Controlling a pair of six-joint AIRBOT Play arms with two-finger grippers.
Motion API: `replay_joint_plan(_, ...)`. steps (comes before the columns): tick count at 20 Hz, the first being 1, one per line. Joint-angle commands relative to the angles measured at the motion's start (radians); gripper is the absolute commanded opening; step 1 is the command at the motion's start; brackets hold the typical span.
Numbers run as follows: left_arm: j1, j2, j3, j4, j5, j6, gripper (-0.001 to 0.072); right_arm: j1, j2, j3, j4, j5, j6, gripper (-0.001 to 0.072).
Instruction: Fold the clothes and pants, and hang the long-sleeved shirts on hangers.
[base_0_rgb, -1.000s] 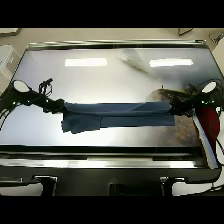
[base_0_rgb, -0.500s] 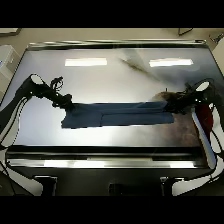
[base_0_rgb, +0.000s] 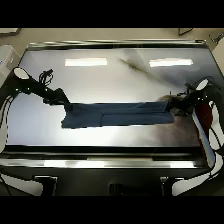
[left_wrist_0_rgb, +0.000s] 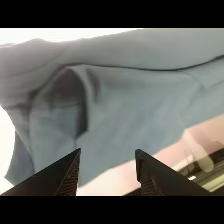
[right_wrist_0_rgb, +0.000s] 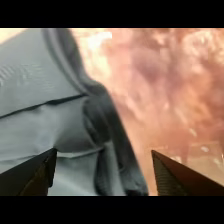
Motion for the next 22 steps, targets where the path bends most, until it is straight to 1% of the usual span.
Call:
replay_joint_plan(1,-0.007,0.069,0.001,-0.055,0.009,0.004,0.0398,0.002,-0.042,0.004,0.054,0.011,-0.014,0.0696)
replay_joint_plan(3,-0.022,0.088,0.001,-0.08,0.036,0.003,0.0397,0.002,-0.053,0.004,0.142,0.015,-0.027,0.0661)
replay_joint_plan(5,-0.042,0.09,0.001,-0.112,0.063,0.003,0.0395,0.002,-0.061,0.003,0.196,0.016,-0.026,0.0495)
replay_joint_plan(7,-0.075,0.09,0.001,-0.119,0.094,0.003,0.0385,0.002,-0.064,0.004,0.235,0.003,-0.044,0.0268)
replay_joint_plan(8,-0.093,0.089,0.0,-0.119,0.114,0.003,0.0385,0.002,-0.063,0.004,0.275,0.003,-0.079,0.0043)
replay_joint_plan(10,-0.145,0.087,0.0,-0.118,0.174,0.003,0.0374,0.001,-0.043,0.012,0.362,0.027,-0.167,0.0035)
replay_joint_plan(11,-0.175,0.082,0.0,-0.118,0.213,0.002,0.0336,0.002,-0.018,0.014,0.402,0.037,-0.2,0.0035)
replay_joint_plan(12,-0.214,0.071,0.0,-0.118,0.257,0.002,0.0181,0.002,0.013,0.014,0.443,0.043,-0.211,0.0032)
replay_joint_plan(13,-0.256,0.056,0.0,-0.118,0.298,0.002,0.009,0.002,0.047,0.014,0.478,0.057,-0.21,0.0031)
replay_joint_plan(15,-0.359,0.002,-0.002,-0.118,0.375,-0.019,0.003,0.012,0.127,0.014,0.544,0.1,-0.209,0.0032)
replay_joint_plan(17,-0.461,-0.078,-0.002,-0.119,0.431,-0.071,0.003,0.04,0.212,0.014,0.556,0.133,-0.204,0.0032)
replay_joint_plan(19,-0.543,-0.156,-0.002,-0.135,0.452,-0.137,0.003,0.081,0.292,0.014,0.556,0.138,-0.178,0.0032)
replay_joint_plan(22,-0.628,-0.242,-0.002,-0.22,0.462,-0.161,0.003,0.147,0.394,0.014,0.557,0.122,-0.16,0.0033)
